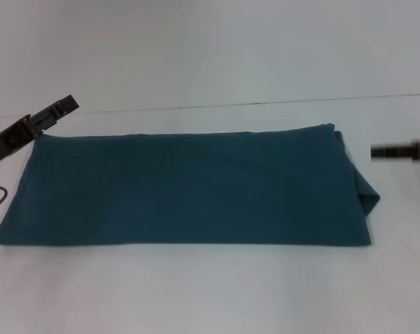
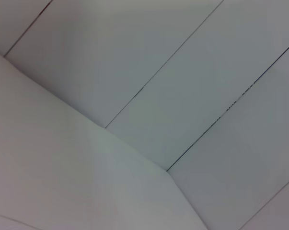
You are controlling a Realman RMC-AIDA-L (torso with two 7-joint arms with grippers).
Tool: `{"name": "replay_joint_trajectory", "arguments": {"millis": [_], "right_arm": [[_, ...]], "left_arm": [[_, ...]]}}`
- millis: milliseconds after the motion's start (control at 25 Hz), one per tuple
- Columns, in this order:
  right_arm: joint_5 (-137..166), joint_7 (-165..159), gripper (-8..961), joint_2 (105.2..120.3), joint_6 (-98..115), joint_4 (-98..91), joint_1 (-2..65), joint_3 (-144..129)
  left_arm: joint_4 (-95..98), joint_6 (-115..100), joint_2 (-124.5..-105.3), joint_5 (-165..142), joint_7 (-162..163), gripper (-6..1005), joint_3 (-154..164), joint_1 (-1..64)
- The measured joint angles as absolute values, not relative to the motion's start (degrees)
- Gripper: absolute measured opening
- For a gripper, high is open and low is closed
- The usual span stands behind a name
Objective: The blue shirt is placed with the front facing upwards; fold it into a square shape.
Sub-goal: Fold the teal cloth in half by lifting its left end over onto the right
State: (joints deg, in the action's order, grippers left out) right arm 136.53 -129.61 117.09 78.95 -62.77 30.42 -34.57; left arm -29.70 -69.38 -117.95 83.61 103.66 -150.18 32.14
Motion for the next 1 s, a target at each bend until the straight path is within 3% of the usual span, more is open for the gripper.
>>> {"name": "replay_joint_trajectory", "arguments": {"millis": [160, 280, 560, 760, 1000], "right_arm": [[128.6, -119.0, 828, 117.62, 73.7, -60.9, 30.4, -33.4], [119.3, -105.9, 925, 118.91, 69.1, -57.4, 30.2, -33.4], [102.6, -84.4, 942, 119.02, 66.1, -45.9, 31.6, -34.0], [100.8, -78.8, 943, 119.5, 65.5, -41.2, 32.9, -34.1], [100.6, -77.5, 943, 119.52, 63.1, -38.7, 34.2, -33.7]], "left_arm": [[-29.7, -67.9, -117.94, 83.6, 103.9, 885, -150.0, 32.6], [-29.7, -65.1, -117.89, 83.3, 104.0, 885, -149.7, 32.7], [-29.9, -58.1, -116.47, 80.7, 108.7, 885, -147.2, 32.9], [-32.6, -54.7, -114.61, 74.1, 120.0, 885, -141.8, 33.1], [-38.4, -54.8, -113.76, 63.1, 130.1, 884, -141.0, 33.5]]}}
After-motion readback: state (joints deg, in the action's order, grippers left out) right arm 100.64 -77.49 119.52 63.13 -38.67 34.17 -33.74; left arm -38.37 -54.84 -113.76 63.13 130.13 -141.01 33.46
